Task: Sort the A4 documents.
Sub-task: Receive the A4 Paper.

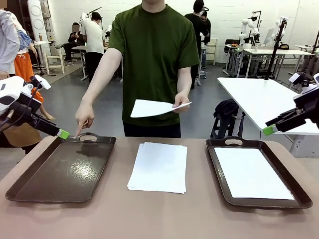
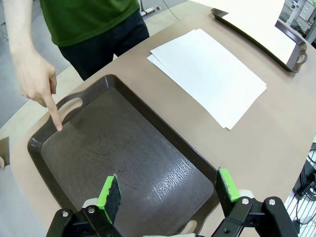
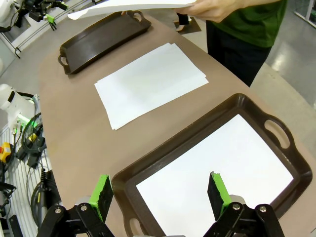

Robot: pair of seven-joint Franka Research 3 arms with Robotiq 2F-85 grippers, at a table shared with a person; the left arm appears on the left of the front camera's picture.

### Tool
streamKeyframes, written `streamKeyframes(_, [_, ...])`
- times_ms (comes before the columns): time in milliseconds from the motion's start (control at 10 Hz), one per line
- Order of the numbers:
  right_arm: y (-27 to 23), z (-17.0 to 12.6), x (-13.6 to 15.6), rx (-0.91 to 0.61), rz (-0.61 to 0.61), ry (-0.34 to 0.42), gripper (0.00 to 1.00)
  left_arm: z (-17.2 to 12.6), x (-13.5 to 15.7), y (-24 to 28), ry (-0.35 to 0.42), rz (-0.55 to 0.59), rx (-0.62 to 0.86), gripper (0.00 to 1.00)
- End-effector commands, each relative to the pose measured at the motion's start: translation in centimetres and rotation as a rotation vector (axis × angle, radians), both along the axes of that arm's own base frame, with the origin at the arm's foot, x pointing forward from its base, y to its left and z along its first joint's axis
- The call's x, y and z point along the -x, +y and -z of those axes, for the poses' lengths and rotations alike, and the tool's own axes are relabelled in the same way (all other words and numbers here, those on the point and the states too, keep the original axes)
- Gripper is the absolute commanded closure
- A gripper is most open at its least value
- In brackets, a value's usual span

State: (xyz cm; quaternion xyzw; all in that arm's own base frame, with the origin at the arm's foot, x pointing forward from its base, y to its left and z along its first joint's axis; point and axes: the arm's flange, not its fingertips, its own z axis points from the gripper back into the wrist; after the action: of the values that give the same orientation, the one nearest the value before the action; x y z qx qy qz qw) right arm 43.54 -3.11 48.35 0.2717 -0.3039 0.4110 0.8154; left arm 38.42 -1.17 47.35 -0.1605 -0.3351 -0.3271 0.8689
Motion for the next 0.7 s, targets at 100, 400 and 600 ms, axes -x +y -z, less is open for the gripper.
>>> streamKeyframes(100, [0.12, 0.12, -0.03, 0.005, 0.003, -0.011, 0.0, 0.2, -0.16, 0.29, -0.012, 0.006, 0.005, 0.0])
streamKeyframes(400, [0.12, 0.12, -0.03, 0.005, 0.003, -0.011, 0.0, 0.2, -0.16, 0.29, -0.012, 0.006, 0.005, 0.0])
streamKeyframes(600, [0.12, 0.12, -0.03, 0.005, 0.003, -0.011, 0.0, 0.2, -0.16, 0.29, -0.012, 0.006, 0.005, 0.0])
